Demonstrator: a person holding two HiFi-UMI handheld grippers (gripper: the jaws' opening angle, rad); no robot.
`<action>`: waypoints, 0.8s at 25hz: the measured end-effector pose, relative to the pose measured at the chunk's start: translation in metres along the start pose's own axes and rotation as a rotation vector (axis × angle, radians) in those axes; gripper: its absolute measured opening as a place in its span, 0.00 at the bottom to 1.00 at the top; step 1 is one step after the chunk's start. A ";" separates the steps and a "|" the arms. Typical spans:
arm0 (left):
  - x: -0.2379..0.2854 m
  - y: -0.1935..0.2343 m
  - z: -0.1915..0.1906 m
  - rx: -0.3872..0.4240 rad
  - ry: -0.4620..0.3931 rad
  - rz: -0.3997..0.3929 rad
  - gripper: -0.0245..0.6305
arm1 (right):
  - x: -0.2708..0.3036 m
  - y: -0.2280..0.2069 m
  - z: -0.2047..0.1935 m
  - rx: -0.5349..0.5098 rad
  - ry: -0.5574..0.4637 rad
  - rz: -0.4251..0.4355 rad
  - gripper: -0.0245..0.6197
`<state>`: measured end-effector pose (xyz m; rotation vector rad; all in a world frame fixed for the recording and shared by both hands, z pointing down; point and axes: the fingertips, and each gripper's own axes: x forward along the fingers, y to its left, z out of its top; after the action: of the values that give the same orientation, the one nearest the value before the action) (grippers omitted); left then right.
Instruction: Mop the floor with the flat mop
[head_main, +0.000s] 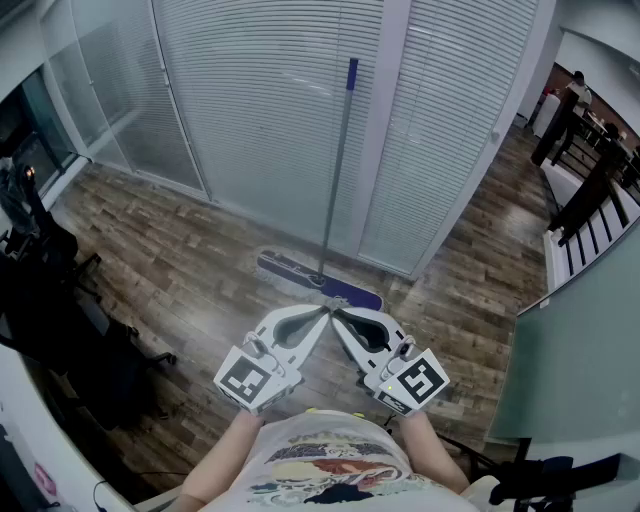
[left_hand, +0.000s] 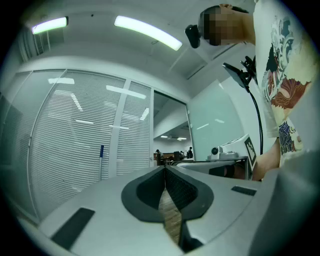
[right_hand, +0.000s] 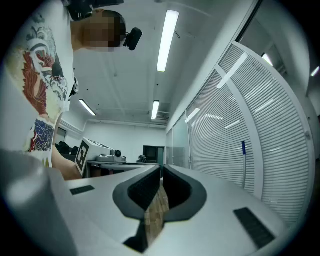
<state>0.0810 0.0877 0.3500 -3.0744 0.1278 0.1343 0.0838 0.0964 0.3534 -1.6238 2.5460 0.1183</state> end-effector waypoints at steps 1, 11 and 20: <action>-0.002 0.001 0.000 -0.001 0.002 0.004 0.06 | 0.001 0.001 0.000 -0.001 0.001 0.002 0.09; -0.021 0.013 -0.007 -0.004 0.031 0.032 0.05 | 0.015 0.014 -0.008 0.025 0.015 0.023 0.09; -0.023 0.024 -0.016 -0.043 0.054 0.040 0.05 | 0.024 0.012 -0.014 0.052 0.042 0.002 0.09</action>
<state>0.0572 0.0648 0.3664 -3.1201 0.1922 0.0570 0.0620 0.0779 0.3636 -1.6215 2.5587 0.0181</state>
